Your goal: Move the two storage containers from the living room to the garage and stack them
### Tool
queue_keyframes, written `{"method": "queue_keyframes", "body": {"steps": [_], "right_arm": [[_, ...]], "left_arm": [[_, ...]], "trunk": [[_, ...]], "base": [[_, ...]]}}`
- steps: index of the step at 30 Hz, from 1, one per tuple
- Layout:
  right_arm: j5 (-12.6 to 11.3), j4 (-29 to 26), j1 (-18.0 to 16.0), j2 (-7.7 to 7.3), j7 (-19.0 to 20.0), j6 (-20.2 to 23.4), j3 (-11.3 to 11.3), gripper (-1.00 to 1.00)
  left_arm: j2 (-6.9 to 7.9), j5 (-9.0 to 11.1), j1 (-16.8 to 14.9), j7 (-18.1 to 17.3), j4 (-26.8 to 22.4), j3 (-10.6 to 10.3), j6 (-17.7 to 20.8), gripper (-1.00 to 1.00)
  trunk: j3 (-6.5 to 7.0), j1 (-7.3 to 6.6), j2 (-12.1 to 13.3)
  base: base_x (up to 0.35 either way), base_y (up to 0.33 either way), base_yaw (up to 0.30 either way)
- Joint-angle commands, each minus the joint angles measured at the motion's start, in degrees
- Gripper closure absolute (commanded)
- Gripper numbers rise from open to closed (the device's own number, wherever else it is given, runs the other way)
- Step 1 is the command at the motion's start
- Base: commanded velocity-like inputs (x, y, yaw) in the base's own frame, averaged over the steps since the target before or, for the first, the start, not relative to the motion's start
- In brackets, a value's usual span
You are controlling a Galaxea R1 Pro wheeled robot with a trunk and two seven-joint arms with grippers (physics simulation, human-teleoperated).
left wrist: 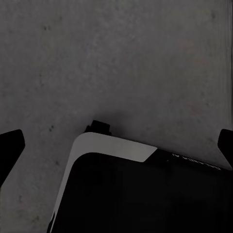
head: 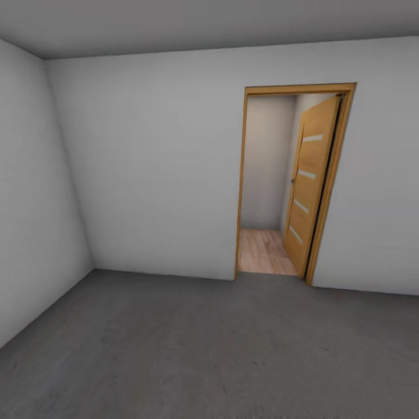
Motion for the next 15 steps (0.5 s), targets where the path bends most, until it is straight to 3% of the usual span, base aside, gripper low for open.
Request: {"method": "queue_keyframes", "body": {"steps": [1, 15], "right_arm": [[-0.5, 0.18, -0.08, 0.04, 0.19, -0.25, 0.48, -1.0], [-0.5, 0.18, -0.08, 0.04, 0.19, -0.25, 0.48, -1.0]], "left_arm": [[0.0, 0.42, -0.02, 0.14, 0.0, -0.49, -0.14, -1.0], [-0.05, 0.42, -0.02, 0.14, 0.0, -0.49, -0.14, -1.0]], "trunk": [[-0.09, 0.01, -0.06], [-0.09, 0.01, -0.06]], "base": [[0.0, 0.0, -0.3], [0.0, 0.0, -0.3]]}}
